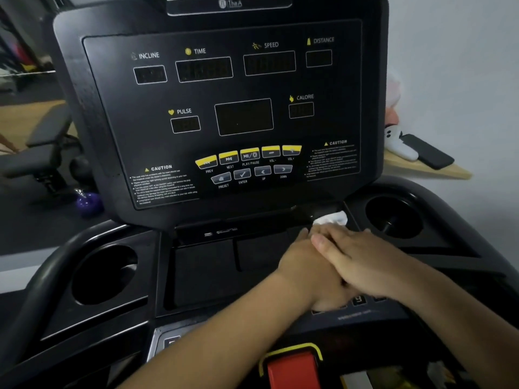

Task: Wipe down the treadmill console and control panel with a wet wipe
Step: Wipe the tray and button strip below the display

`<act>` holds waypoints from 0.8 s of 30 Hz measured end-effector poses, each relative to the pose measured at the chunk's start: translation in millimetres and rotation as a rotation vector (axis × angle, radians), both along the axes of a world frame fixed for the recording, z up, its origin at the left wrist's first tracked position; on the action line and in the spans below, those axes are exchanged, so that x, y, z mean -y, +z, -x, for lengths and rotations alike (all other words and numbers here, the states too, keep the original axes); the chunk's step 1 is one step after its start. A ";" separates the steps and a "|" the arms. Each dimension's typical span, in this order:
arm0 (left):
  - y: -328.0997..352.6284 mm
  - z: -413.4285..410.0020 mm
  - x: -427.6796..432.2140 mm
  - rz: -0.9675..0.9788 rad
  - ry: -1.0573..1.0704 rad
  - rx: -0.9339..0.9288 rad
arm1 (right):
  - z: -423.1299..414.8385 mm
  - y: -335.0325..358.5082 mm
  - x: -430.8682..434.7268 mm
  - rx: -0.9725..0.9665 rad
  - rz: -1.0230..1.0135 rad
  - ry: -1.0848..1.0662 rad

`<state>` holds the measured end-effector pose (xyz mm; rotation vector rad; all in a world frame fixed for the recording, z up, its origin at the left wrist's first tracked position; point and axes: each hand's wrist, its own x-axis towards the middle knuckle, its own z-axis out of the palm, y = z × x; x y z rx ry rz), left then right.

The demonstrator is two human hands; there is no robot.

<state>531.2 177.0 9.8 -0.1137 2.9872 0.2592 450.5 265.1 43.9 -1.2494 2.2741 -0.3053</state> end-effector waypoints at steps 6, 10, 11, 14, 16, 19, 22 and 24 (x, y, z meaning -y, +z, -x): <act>3.9 -10.1 -3.0 -0.011 -0.097 -0.058 | -6.4 9.8 -8.8 -0.065 -0.064 0.087; -1.7 -6.7 -5.3 0.015 -0.042 0.042 | -2.2 -1.2 -3.0 -0.084 -0.079 0.068; 0.2 -1.3 -1.4 0.021 -0.018 0.065 | 0.9 -3.2 3.6 -0.082 -0.053 0.041; 6.8 4.5 6.8 0.003 -0.026 0.021 | 4.0 4.4 10.2 -0.063 -0.002 -0.004; 10.4 -7.7 1.4 -0.038 -0.078 -0.009 | -1.6 9.3 -2.2 -0.053 -0.053 0.056; 7.3 -19.5 -1.8 -0.057 -0.073 -0.037 | -2.2 14.6 -15.7 -0.098 -0.097 0.092; 2.3 -6.1 9.8 -0.031 0.009 -0.007 | 9.4 13.4 -3.8 -0.052 -0.111 -0.039; 3.5 2.8 17.2 -0.040 0.033 0.006 | 10.4 13.0 4.4 -0.031 -0.105 -0.062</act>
